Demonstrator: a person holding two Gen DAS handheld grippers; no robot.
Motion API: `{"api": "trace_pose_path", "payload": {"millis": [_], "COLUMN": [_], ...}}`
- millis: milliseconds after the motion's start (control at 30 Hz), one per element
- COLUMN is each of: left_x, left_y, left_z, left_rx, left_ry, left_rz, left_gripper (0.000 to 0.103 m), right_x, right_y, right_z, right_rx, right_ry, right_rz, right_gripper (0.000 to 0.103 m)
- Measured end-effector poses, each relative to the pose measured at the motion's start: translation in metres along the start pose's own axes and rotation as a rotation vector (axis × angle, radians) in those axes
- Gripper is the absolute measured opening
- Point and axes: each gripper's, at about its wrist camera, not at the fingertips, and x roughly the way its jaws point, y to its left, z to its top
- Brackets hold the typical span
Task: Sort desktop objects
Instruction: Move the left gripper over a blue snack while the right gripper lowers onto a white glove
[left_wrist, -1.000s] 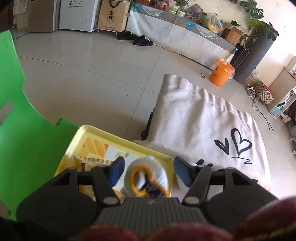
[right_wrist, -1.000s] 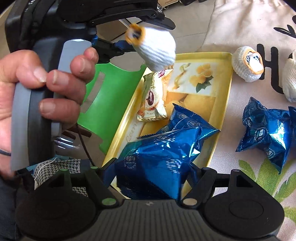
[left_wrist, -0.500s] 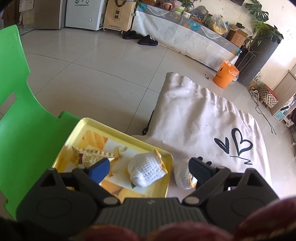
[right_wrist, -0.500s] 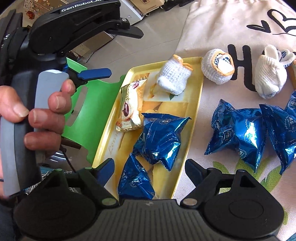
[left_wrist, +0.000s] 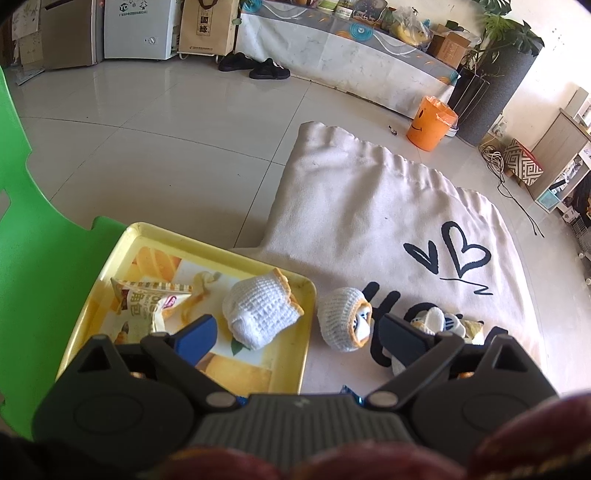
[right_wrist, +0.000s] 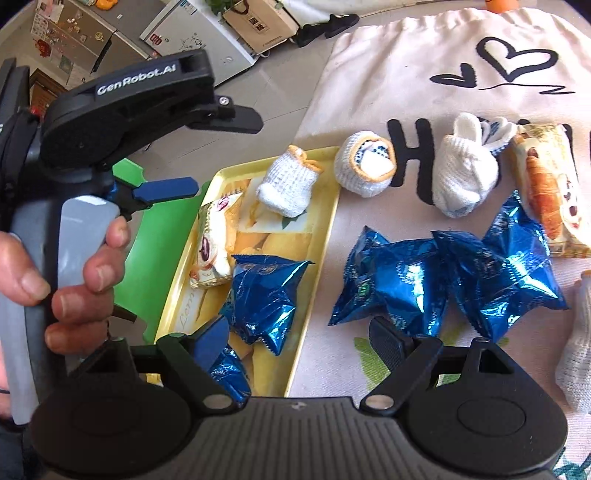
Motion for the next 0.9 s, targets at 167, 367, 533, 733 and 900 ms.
{"api": "trace_pose_path", "payload": {"millis": [167,367,533,733,900], "left_x": [0.006,0.015,0.02,0.029,0.037], "left_y": [-0.011,-0.029,-0.037,-0.045,-0.056], "left_z": [-0.006,-0.016,-0.022,-0.033,-0.048], "left_rx": [0.025,0.066,0.072,0.098,0.137], "left_ry": [0.022,0.06,0.082,0.126,0.171], "left_rz": [-0.001,-0.012,-0.011,-0.006,-0.015], "left_gripper": [0.099,0.099,0.099,0.099,0.099], "right_x": [-0.014,-0.02,-0.026,-0.029,-0.044], "right_y": [-0.021,-0.039,-0.061,-0.083,-0.095], "right_z": [0.001,0.004,0.007,0.01,0.015], "right_rx": [0.04,0.075,0.156,0.227,0.259], "right_ry": [-0.028,-0.047,-0.07,-0.089,-0.138], "right_rz": [-0.025,-0.075,-0.13,-0.291,-0.357], "right_gripper": [0.084,0.084,0.084,0.084,0.084]}}
